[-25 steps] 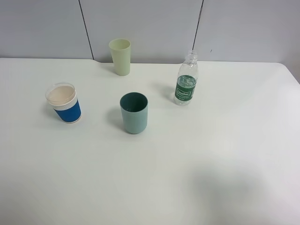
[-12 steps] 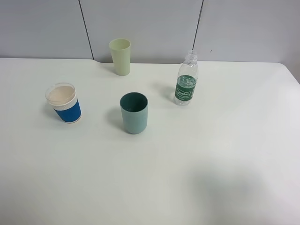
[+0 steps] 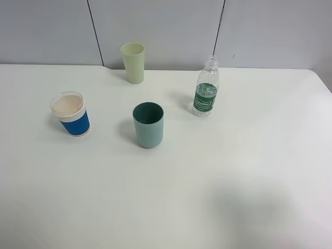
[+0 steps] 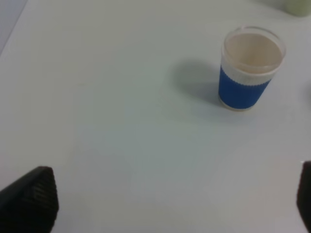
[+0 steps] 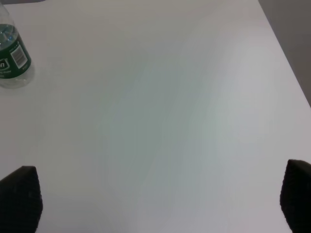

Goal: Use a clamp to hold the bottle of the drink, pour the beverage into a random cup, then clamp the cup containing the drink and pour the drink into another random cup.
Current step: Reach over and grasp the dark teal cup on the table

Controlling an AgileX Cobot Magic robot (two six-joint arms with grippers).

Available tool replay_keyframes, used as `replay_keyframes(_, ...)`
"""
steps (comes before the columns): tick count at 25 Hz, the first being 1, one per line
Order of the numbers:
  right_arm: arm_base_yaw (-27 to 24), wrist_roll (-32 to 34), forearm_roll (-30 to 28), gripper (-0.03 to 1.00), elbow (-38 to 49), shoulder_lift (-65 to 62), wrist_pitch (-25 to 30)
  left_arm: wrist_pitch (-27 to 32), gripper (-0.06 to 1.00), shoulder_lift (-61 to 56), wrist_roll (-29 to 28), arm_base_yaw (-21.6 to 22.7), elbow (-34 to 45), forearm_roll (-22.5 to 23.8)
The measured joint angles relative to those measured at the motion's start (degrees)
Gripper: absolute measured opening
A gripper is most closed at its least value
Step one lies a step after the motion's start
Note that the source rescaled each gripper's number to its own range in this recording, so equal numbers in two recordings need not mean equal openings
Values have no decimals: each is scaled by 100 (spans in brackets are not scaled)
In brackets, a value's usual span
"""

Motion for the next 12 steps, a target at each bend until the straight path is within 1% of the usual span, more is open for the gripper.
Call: replay_keyframes(12, 0, 0, 0, 100, 0, 0, 0, 0, 100, 0, 0, 0, 0, 0)
